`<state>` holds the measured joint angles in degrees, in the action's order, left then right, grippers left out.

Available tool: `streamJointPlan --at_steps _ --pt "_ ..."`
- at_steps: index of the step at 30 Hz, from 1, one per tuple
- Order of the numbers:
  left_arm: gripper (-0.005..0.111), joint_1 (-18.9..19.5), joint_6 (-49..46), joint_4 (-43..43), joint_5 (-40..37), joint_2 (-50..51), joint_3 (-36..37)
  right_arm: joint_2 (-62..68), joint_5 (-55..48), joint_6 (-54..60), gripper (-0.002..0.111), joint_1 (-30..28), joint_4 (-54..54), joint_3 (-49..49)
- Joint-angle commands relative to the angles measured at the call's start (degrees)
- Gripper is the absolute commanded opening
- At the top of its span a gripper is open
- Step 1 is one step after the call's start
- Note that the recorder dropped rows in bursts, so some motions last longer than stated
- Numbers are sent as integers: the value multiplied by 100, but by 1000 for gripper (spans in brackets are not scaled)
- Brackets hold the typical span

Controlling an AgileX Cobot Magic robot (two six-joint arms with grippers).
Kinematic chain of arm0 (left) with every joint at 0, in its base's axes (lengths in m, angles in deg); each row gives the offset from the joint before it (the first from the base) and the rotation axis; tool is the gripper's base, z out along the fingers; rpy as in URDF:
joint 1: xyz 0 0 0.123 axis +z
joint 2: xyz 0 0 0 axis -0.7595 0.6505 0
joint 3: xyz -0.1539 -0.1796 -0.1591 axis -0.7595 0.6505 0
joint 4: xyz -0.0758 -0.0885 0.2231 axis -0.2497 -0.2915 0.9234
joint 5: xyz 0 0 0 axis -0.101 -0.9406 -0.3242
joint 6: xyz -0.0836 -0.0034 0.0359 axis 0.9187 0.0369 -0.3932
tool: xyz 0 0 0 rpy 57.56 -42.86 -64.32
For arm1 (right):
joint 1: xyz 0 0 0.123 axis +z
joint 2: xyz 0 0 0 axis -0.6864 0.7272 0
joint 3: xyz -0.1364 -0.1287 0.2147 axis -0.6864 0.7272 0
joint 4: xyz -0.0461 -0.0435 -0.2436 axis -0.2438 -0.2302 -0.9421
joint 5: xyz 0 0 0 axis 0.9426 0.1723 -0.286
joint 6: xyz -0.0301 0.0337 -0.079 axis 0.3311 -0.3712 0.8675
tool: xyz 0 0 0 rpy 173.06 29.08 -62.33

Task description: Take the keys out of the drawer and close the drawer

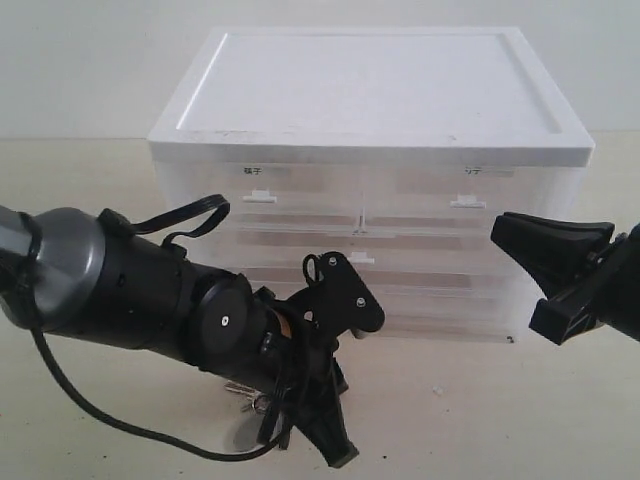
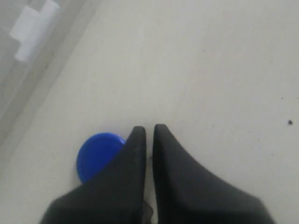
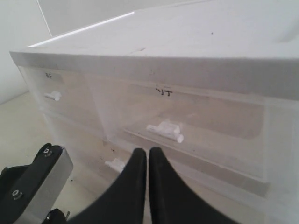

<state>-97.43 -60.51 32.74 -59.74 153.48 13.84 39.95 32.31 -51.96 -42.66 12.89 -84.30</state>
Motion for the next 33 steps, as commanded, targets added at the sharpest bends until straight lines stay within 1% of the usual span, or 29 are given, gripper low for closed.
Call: streamJointPlan --at_steps 1,3,5,10,12,14,17,23,25,28,33 --pt "4 1 -34 72 -340 42 -29 22 53 -8 0 -13 11 -19" --pt "4 1 -34 72 -598 -173 4 22 42 -8 0 -13 11 -19" --pt "4 1 -34 72 -658 -469 117 22 42 -19 0 -13 11 -19" --pt "4 1 81 30 -5 -1512 782 22 42 -19 0 -13 11 -19" --pt "4 19 179 -12 60 -1869 992 22 42 -19 0 -13 11 -19" --pt "4 145 478 -12 73 -2098 1169 22 31 -19 0 -13 11 -19" --pt "4 411 638 -12 73 -2052 1362 22 31 -19 0 -13 11 -19" --pt "4 967 759 -12 74 -1375 1471 22 -135 -43 0 -13 -13 -19" --pt "4 1020 770 -12 88 -1168 1471 22 -162 -43 0 -13 -13 -19" --pt "4 995 770 -12 88 -898 1471 22 -161 -43 0 -13 1 -19" --pt "4 995 770 -12 101 -769 1471 22 -138 -32 0 -13 32 -19"
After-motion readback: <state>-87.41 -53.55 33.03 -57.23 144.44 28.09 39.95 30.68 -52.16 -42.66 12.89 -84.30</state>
